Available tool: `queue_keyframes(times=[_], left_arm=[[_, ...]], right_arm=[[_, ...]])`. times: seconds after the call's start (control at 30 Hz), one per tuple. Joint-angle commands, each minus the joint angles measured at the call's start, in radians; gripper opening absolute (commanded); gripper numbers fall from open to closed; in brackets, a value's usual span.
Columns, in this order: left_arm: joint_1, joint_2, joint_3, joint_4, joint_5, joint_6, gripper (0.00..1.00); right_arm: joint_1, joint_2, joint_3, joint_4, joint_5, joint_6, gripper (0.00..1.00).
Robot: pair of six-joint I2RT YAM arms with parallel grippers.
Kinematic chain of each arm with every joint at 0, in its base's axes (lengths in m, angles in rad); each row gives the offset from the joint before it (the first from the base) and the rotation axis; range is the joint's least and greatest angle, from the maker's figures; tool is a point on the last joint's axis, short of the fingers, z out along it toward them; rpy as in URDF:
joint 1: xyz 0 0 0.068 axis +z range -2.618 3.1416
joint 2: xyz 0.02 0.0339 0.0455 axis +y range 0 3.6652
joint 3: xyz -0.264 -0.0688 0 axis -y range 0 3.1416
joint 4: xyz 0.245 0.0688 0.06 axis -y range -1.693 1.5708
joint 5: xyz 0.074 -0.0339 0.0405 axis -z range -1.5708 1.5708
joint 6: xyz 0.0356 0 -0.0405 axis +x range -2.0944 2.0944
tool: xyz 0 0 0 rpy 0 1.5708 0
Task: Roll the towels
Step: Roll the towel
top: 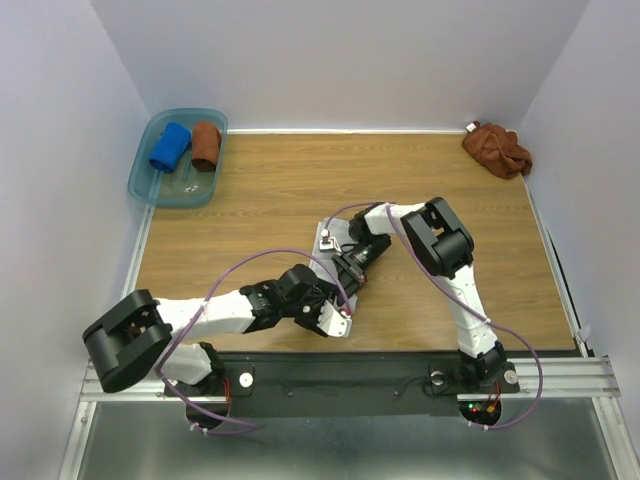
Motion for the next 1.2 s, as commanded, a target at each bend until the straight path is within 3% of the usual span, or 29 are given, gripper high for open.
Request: queue_keyframes(times=[0.0, 0.1, 0.13, 0.17, 0.23, 0.33, 0.4, 0.47, 0.67, 0.83, 1.03, 1.17], left_arm=[[-0.005, 0.053, 0.028, 0.05, -0.035, -0.003, 0.74], [-0.005, 0.087, 0.043, 0.018, -0.03, -0.017, 0.56], [-0.005, 0.106, 0.074, -0.06, -0.03, -0.066, 0.34], [-0.005, 0.106, 0.074, -0.061, -0.024, -0.066, 0.34], [-0.005, 0.116, 0.115, -0.129, -0.001, -0.103, 0.24], [-0.005, 0.117, 0.142, -0.254, 0.08, -0.163, 0.18], [-0.005, 0.123, 0.161, -0.285, 0.1, -0.181, 0.16], [0.012, 0.15, 0.178, -0.331, 0.137, -0.194, 0.13], [0.124, 0.251, 0.307, -0.467, 0.323, -0.204, 0.12], [0.244, 0.386, 0.434, -0.636, 0.482, -0.168, 0.12], [0.35, 0.567, 0.606, -0.827, 0.65, -0.109, 0.12], [0.417, 0.722, 0.688, -0.932, 0.681, -0.065, 0.13]], right_arm=[[-0.009, 0.032, 0.025, -0.006, 0.052, -0.024, 0.08], [-0.01, 0.028, 0.028, -0.005, 0.06, -0.013, 0.11], [-0.018, 0.021, 0.037, 0.001, 0.066, 0.005, 0.19], [-0.018, 0.019, 0.037, 0.001, 0.066, 0.013, 0.2], [-0.036, 0.016, 0.065, 0.012, 0.072, 0.042, 0.3], [-0.071, -0.001, 0.102, 0.023, 0.087, 0.108, 0.41], [-0.093, -0.03, 0.12, 0.041, 0.095, 0.146, 0.44], [-0.122, -0.054, 0.152, 0.072, 0.135, 0.2, 0.54], [-0.232, -0.235, 0.156, 0.245, 0.282, 0.372, 0.92], [-0.309, -0.495, 0.073, 0.385, 0.423, 0.404, 0.95], [-0.319, -0.714, -0.061, 0.388, 0.515, 0.3, 0.95], [-0.302, -0.824, -0.162, 0.391, 0.555, 0.236, 0.95]])
